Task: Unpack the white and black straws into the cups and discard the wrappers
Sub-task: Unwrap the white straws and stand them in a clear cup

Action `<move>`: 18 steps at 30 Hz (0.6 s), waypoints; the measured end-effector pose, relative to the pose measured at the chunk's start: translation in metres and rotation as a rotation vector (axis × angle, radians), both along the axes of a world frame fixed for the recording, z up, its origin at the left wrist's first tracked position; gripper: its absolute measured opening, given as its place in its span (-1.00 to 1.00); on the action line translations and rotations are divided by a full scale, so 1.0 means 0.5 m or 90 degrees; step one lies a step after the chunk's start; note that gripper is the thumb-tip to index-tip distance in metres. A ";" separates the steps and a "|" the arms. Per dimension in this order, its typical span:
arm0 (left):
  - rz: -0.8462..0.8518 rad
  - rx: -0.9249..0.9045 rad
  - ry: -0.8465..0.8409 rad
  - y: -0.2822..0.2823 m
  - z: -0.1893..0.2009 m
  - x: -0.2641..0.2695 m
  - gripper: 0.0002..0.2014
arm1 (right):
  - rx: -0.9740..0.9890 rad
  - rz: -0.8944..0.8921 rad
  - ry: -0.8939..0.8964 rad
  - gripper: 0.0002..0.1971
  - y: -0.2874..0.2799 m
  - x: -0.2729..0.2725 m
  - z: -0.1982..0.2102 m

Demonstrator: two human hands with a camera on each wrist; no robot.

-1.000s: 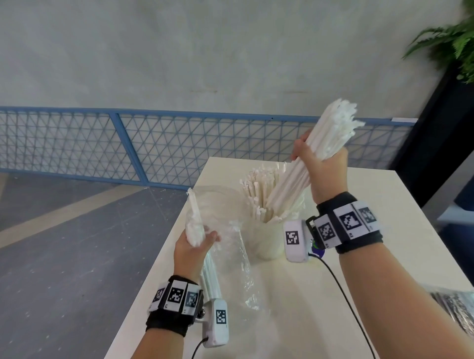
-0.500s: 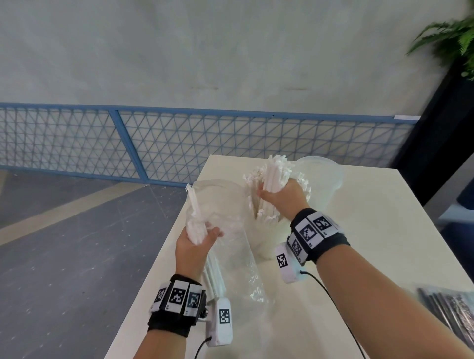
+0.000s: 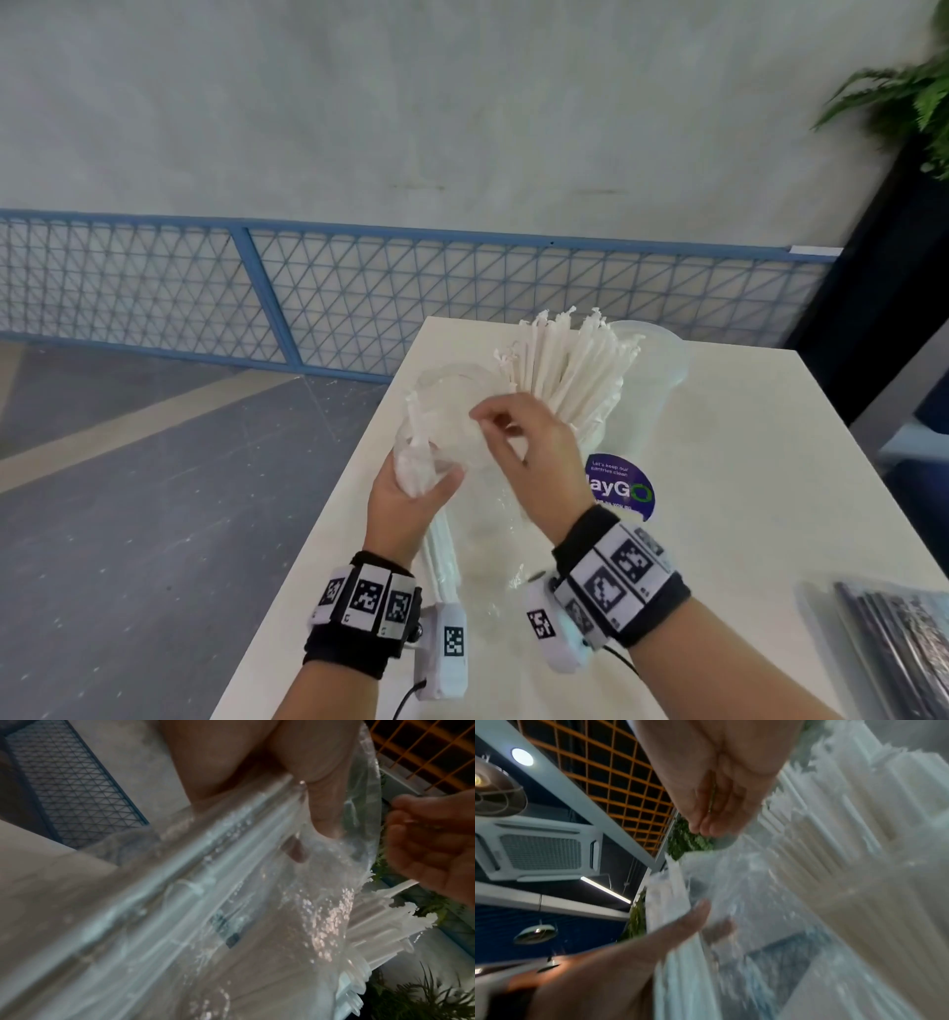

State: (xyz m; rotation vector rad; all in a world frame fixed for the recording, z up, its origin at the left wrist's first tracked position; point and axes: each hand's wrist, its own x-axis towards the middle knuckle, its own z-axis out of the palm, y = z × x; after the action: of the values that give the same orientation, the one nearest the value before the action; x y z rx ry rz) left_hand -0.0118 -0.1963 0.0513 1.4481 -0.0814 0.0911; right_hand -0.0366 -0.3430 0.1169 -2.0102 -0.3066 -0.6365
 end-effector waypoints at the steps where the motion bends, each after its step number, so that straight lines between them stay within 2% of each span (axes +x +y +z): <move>1: -0.021 0.010 -0.011 0.001 -0.001 -0.003 -0.66 | -0.026 0.021 0.033 -0.86 0.003 -0.002 -0.013; 5: -0.107 0.069 -0.034 0.008 -0.001 -0.013 -0.28 | -0.091 0.086 0.138 -0.84 -0.011 -0.004 -0.023; 7: -0.136 0.090 -0.046 0.009 0.000 -0.020 -0.30 | -0.110 0.145 0.204 -0.84 -0.019 -0.009 -0.015; 10: -0.190 0.111 -0.052 -0.001 0.001 -0.028 -0.23 | -0.156 0.191 0.276 -0.60 -0.024 -0.014 -0.018; 12: -0.231 0.110 -0.052 -0.006 -0.005 -0.032 -0.10 | -0.174 0.198 0.295 -0.42 -0.019 -0.017 -0.026; 14: -0.259 0.116 -0.062 -0.010 -0.016 -0.035 0.07 | -0.147 0.209 0.308 -0.35 -0.011 -0.019 -0.041; 16: -0.255 0.125 -0.069 -0.014 -0.025 -0.034 0.20 | -0.136 0.204 0.317 -0.41 -0.002 -0.018 -0.058; 18: -0.254 0.141 -0.076 -0.014 -0.027 -0.032 0.27 | -0.126 0.182 0.349 -0.61 0.008 -0.020 -0.071</move>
State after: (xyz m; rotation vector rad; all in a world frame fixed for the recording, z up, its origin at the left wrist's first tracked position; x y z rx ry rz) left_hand -0.0279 -0.2036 0.0379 1.6205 -0.4886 -0.1624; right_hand -0.0466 -0.3392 0.0813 -2.1820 -0.3219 0.1354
